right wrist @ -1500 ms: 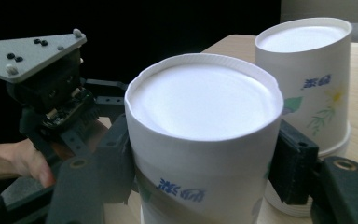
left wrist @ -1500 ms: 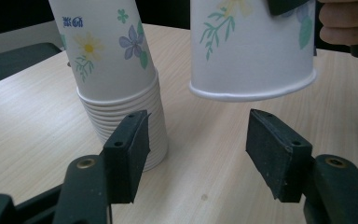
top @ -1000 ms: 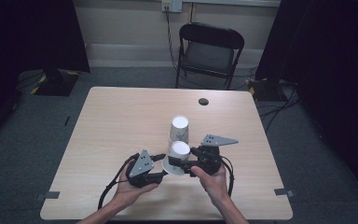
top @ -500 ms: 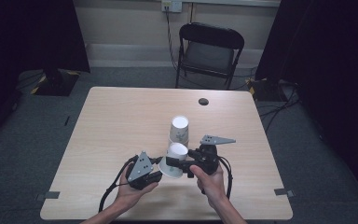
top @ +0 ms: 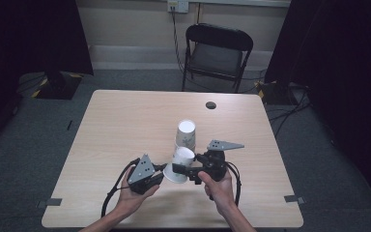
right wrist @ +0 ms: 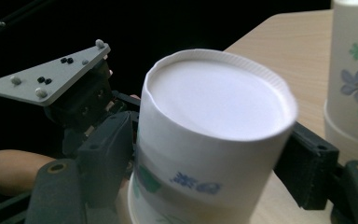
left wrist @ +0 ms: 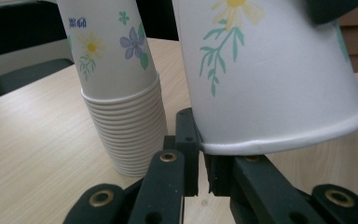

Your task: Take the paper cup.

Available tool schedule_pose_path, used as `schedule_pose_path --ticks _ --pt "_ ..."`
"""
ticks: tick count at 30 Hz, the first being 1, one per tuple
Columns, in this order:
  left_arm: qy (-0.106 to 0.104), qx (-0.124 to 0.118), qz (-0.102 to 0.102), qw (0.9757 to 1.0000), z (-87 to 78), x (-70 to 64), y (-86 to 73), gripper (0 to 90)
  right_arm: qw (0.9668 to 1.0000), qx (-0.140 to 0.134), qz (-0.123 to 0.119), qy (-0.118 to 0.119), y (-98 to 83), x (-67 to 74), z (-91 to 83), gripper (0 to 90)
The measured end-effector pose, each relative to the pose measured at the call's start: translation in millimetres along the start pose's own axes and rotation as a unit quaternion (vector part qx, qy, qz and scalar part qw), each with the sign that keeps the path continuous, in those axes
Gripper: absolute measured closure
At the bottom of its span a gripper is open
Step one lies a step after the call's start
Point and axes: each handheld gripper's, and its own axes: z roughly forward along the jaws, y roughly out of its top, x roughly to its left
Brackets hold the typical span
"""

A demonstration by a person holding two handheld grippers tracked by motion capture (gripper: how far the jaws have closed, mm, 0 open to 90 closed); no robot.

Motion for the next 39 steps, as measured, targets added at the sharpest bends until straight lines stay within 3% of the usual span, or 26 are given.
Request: schedule_pose_path --ticks 5,7,9,19,22,27,31,34,39 --pt "-0.019 0.013 -0.015 0.9996 -2.4 7.3 -2.4 86.1 0.9997 -0.003 -0.019 -0.017 1.2 0.3 -3.8 22.3" --pt "-0.053 0.02 -0.041 0.9976 -1.7 11.3 -3.7 86.1 0.9994 -0.005 -0.026 -0.02 1.4 0.4 -4.8 22.1" --pt "-0.061 0.026 -0.052 0.9964 -2.5 12.5 -3.6 86.1 0.9995 -0.005 -0.027 -0.015 1.9 -0.3 -5.4 22.0" --pt "-0.064 0.064 -0.044 0.9949 -9.8 19.1 -5.2 86.4 0.9985 -0.001 -0.045 -0.029 2.3 -0.2 -10.9 22.0" --pt "-0.077 0.085 -0.058 0.9917 -9.8 20.2 -8.6 86.3 0.9982 -0.001 -0.047 -0.039 1.5 -1.2 -13.4 22.2" --pt "-0.079 0.115 -0.063 0.9882 -6.6 23.5 -14.2 86.3 0.9968 0.0 -0.058 -0.055 -0.2 -1.6 -17.4 24.3" --pt "-0.083 0.139 -0.071 0.9843 -1.2 26.9 -18.4 86.4 0.9942 0.01 -0.086 -0.064 -0.5 2.6 -17.2 31.6" --pt "-0.089 0.164 -0.077 0.9794 3.0 28.5 -20.8 86.4 0.9916 0.025 -0.11 -0.063 -0.2 6.4 -13.7 38.5" --pt "-0.093 0.177 -0.075 0.9769 7.1 26.8 -22.1 86.4 0.9874 0.046 -0.142 -0.051 0.1 13.7 -4.1 48.9"
